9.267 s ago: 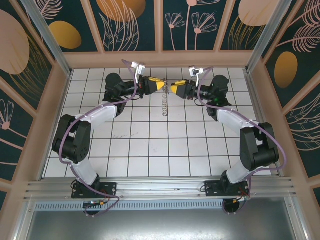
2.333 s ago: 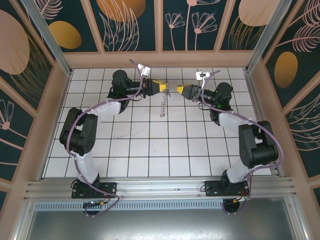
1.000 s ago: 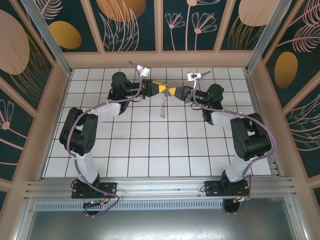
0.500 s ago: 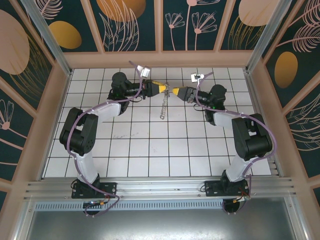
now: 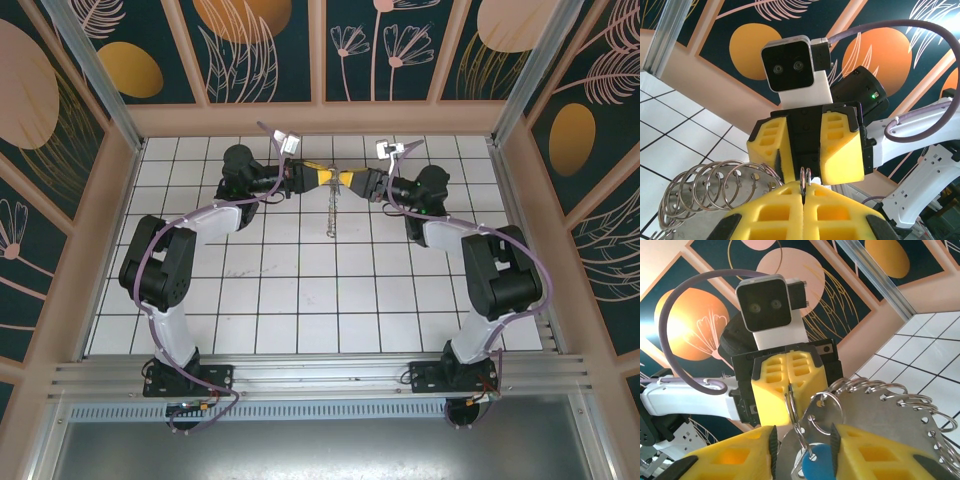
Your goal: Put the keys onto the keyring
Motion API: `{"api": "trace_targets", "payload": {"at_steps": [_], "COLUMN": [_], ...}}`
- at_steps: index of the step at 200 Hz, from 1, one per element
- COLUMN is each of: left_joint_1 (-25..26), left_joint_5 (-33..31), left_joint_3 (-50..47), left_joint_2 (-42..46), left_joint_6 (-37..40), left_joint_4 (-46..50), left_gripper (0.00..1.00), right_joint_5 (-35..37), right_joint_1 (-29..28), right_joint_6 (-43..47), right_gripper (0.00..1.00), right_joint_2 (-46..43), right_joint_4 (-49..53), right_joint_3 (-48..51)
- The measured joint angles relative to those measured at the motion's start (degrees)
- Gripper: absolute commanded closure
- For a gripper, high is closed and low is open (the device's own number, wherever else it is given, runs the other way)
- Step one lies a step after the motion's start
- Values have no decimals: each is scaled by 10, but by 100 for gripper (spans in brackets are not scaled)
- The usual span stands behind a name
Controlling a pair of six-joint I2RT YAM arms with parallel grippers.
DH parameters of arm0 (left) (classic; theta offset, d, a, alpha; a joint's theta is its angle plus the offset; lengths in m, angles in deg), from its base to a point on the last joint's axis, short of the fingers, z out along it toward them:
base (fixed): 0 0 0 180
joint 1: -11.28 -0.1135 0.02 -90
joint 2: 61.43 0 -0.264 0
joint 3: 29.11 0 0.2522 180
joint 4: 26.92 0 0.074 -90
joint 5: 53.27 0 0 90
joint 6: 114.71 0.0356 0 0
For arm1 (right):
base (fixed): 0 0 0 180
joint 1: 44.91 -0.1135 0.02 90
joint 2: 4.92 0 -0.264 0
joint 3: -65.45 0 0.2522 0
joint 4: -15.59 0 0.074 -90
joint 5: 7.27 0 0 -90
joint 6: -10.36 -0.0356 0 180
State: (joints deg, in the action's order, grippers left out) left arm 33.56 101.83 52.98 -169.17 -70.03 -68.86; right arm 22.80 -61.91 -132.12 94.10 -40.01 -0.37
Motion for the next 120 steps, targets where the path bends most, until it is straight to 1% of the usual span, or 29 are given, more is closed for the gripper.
{"api": "trace_targets", "payload": {"at_steps": [44, 76, 120], "left_joint_1": [0, 1, 3], "left_joint_5": [-6, -7, -12], "left_joint_3": [0, 0, -2], "left_joint_2": [0, 0, 0], "left_joint_6": [0, -2, -7], "left_joint_4": [-7, -7, -11], "left_gripper": [100, 100, 100], "right_joint_5": [-5, -5, -2], "right_joint_1": [-2, -2, -7], "right_joint_6": [-26, -34, -36], "right_gripper": [100, 100, 100], "right_joint_2": [12, 12, 12], "right_joint_4": [-33, -53, -57], "right_joint_3": [2, 14, 23]}}
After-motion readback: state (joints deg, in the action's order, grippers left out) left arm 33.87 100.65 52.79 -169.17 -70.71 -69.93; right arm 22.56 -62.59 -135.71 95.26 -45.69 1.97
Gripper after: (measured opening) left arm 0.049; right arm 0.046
